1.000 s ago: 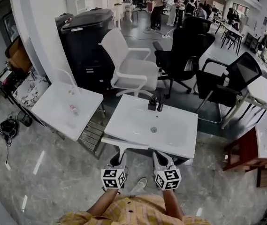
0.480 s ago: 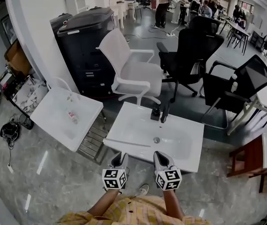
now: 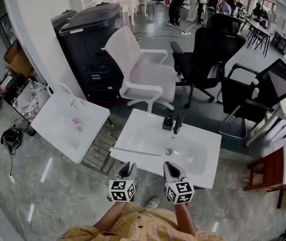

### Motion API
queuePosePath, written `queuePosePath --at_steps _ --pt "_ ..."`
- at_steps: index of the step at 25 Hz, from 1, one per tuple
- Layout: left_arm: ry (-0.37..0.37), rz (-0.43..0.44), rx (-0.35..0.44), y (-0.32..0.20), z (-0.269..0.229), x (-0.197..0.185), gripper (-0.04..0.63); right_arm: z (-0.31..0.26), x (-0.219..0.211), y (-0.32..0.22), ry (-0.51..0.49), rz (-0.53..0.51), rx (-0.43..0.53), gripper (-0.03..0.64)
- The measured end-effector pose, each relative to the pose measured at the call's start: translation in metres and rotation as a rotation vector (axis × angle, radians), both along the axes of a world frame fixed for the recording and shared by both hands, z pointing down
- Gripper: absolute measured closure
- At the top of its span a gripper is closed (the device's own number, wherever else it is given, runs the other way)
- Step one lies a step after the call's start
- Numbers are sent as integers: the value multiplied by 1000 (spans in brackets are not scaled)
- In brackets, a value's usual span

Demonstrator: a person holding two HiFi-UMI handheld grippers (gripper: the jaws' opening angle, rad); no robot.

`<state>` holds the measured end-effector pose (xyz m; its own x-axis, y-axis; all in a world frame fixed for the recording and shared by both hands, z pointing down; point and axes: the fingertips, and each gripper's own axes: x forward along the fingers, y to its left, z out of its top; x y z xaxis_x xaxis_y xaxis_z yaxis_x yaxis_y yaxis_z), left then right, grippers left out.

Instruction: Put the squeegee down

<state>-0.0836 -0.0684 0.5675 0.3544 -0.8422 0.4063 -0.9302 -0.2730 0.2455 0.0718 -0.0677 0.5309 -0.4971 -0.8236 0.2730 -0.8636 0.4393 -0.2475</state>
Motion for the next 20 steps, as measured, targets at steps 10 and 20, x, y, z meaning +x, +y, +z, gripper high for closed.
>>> queuePosePath --at_steps 10,20 --pt "-8 -11 -30 -10 7 -15 503 24 -11 -9 -5 11 -64 617" --pt "8 14 -77 -66 22 -39 503 34 -36 -53 10 31 -109 617"
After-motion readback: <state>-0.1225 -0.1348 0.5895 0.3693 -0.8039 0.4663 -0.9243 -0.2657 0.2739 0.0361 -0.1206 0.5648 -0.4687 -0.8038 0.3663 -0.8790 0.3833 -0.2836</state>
